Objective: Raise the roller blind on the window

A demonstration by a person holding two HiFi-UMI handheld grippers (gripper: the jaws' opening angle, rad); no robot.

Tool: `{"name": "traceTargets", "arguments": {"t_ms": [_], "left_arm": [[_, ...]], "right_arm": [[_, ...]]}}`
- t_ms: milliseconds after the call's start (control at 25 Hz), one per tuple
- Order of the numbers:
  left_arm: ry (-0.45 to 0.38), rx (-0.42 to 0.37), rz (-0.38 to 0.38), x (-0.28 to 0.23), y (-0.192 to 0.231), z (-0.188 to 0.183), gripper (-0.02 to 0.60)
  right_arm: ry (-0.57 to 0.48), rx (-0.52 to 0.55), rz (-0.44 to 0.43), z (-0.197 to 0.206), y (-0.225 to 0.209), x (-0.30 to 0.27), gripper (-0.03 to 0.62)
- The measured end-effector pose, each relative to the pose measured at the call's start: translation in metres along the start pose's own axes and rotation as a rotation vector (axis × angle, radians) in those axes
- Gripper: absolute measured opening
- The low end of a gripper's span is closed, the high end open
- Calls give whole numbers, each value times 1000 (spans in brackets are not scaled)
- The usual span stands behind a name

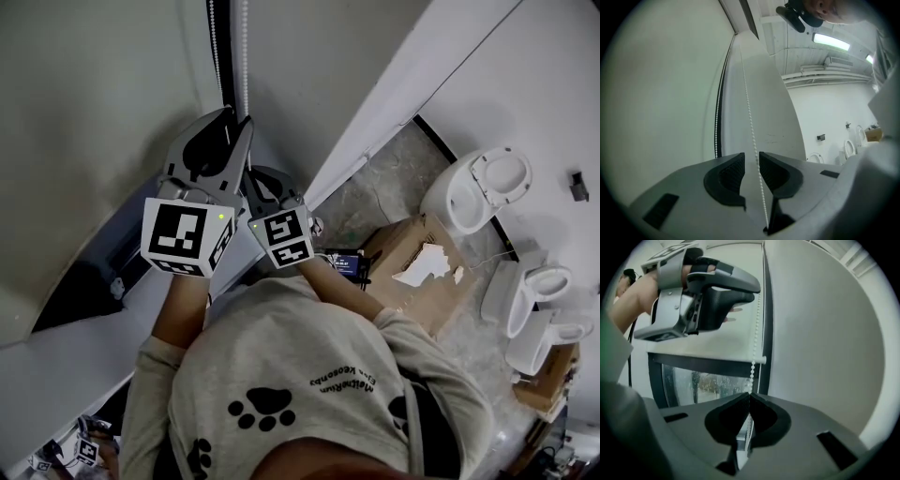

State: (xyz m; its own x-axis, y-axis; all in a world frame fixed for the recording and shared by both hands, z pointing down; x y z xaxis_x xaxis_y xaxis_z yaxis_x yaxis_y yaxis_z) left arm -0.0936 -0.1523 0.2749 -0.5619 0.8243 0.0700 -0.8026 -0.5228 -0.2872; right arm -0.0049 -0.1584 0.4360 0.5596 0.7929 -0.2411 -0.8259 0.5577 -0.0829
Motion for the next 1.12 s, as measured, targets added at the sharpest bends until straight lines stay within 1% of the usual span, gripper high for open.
{"name": "traceTargets", "arguments": {"t_ms": [120, 200, 320, 440, 520, 680, 800, 880, 960, 1040, 1120], "left_arm": [[1, -6, 8, -6, 2, -1, 97], [1, -17, 10, -10, 2, -1, 97], [-1, -45, 6, -14, 5, -8, 93], [-12, -43, 22, -16, 5, -9, 25], [-19, -38, 38, -17, 5, -9, 12], [-25, -29, 55, -19, 5, -8, 9], [-13, -8, 67, -22, -1, 6, 9], [-17, 10, 64, -20, -5, 13, 9], [-22, -1, 61, -16, -8, 15, 9], [-16, -33, 61, -13, -13, 17, 8], [-13, -28, 54, -10, -17, 23, 8]], "right_arm": [[48, 13, -10, 17, 2, -5, 9], [56, 16, -16, 25, 2, -6, 9], [50, 19, -21, 24, 1, -8, 9], [41, 13, -24, 24, -1, -10, 9], [34, 5, -25, 23, -2, -11, 9], [12, -11, -19, 24, -5, -11, 9], [26, -38, -11, 38, -9, -10, 9], [16, -49, -10, 47, -9, -7, 9], [9, -40, -10, 51, -9, -6, 9], [17, -38, -9, 54, -9, -7, 9], [28, -46, -14, 60, -10, -7, 9]]}}
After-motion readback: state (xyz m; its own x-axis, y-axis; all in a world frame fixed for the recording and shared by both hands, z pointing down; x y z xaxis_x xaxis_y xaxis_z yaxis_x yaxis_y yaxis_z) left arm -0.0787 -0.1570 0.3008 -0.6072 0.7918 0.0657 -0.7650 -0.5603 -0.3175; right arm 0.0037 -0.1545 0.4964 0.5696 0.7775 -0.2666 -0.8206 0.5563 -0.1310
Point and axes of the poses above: the fingertips, and each gripper's own axes: x backward along the fingers, y to its left, z out of its underside, the point moved 8 cm from there along x, backward along the fingers, and after that the axes turned 11 degrees about -x, right-handed, at the moved point
